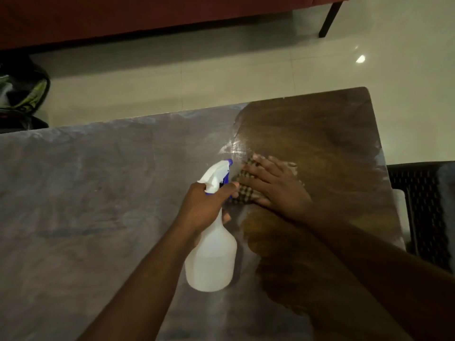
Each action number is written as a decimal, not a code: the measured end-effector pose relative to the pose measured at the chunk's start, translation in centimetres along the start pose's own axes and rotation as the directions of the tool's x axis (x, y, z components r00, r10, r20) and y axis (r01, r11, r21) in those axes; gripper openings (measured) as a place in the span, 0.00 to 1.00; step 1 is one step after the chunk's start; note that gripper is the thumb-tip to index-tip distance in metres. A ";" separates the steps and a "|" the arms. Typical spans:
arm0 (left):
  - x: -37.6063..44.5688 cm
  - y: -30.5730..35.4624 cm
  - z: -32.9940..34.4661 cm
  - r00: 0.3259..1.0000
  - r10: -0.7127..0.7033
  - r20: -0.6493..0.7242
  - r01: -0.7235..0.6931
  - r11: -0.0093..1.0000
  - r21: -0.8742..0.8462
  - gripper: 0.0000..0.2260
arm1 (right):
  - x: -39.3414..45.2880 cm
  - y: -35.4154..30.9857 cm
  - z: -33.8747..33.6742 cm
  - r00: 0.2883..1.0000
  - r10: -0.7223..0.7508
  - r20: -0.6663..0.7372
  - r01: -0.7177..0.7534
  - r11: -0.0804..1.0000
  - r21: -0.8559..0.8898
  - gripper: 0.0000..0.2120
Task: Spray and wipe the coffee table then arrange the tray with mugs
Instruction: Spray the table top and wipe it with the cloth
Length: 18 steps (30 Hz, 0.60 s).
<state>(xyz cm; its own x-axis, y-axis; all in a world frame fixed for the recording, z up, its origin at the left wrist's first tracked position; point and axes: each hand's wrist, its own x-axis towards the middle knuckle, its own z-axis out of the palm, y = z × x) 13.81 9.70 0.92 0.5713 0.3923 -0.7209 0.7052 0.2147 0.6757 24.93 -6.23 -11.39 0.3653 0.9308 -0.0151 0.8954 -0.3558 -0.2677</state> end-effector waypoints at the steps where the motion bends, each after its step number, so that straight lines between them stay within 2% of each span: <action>1: -0.6 -0.4 -0.3 1.000 0.022 0.006 -0.022 1.000 0.016 0.15 | -1.6 0.7 -0.1 1.000 -0.004 -0.012 0.004 1.000 -0.021 0.24; 2: -1.1 -0.8 -0.5 0.999 0.045 0.017 -0.045 0.998 0.032 0.17 | -2.7 1.4 -0.1 0.995 0.088 -0.047 -0.090 0.995 -0.031 0.24; 3: -1.5 -1.1 -0.7 0.998 0.059 0.035 -0.061 0.997 0.051 0.19 | -3.1 1.8 -0.3 0.964 0.247 -0.095 -0.251 0.968 -0.022 0.24; 5: -2.3 -2.1 -0.6 0.997 0.061 0.044 -0.064 0.995 0.082 0.20 | -2.1 0.4 -0.3 0.810 0.557 -0.184 -0.561 0.827 0.037 0.24; 6: -2.6 -2.5 -0.5 0.998 0.058 0.036 -0.061 0.993 0.104 0.19 | -1.3 -1.2 0.1 0.741 0.634 -0.220 -0.639 0.767 0.060 0.24; 7: -3.1 -3.0 -0.1 0.998 0.049 0.028 -0.052 0.991 0.125 0.17 | -0.7 -3.2 0.5 0.720 0.647 -0.251 -0.651 0.755 0.079 0.23; 8: -3.6 -3.4 0.2 0.998 0.054 0.027 -0.057 0.990 0.131 0.15 | -0.8 -5.0 1.1 0.756 0.598 -0.267 -0.598 0.796 0.090 0.23; 9: -4.4 -3.7 0.6 0.998 0.059 0.035 -0.063 0.989 0.132 0.12 | -1.7 -6.6 1.9 0.827 0.504 -0.251 -0.501 0.862 0.080 0.23; 11: -6.0 -4.1 1.4 0.998 0.045 0.043 -0.050 0.992 0.115 0.09 | -5.7 -8.3 2.7 0.948 0.264 -0.177 -0.262 0.964 0.033 0.25; 12: -6.8 -4.6 1.6 0.999 0.027 0.046 -0.032 0.994 0.108 0.10 | -8.0 -8.3 2.9 0.974 0.178 -0.141 -0.181 0.983 -0.010 0.27; 13: -7.7 -5.2 1.8 0.998 0.017 0.056 -0.023 0.994 0.104 0.10 | -10.2 -8.1 2.9 0.980 0.160 -0.120 -0.166 0.985 -0.046 0.28; 14: -8.5 -5.9 2.0 0.998 0.015 0.062 -0.022 0.994 0.109 0.11 | -11.8 -7.8 2.8 0.966 0.228 -0.121 -0.235 0.971 -0.047 0.29; 15: -9.1 -6.4 2.3 0.998 0.008 0.066 -0.016 0.992 0.122 0.11 | -12.7 -7.5 2.5 0.920 0.366 -0.143 -0.372 0.928 -0.014 0.28; 17: -10.4 -8.0 2.7 0.997 0.007 0.073 -0.018 0.987 0.159 0.07 | -12.6 -8.8 2.3 0.763 0.613 -0.203 -0.619 0.784 0.043 0.26; 18: -11.1 -8.7 2.9 0.997 0.014 0.079 -0.027 0.986 0.164 0.04 | -12.4 -10.3 2.5 0.727 0.643 -0.240 -0.650 0.758 0.063 0.26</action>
<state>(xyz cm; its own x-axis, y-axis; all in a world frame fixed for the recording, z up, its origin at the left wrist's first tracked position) 2.51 0.86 2.59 0.6124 0.3234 -0.7214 0.7489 0.0548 0.6604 10.57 -13.85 -10.84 0.9028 0.4274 0.0484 0.4250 -0.8689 -0.2540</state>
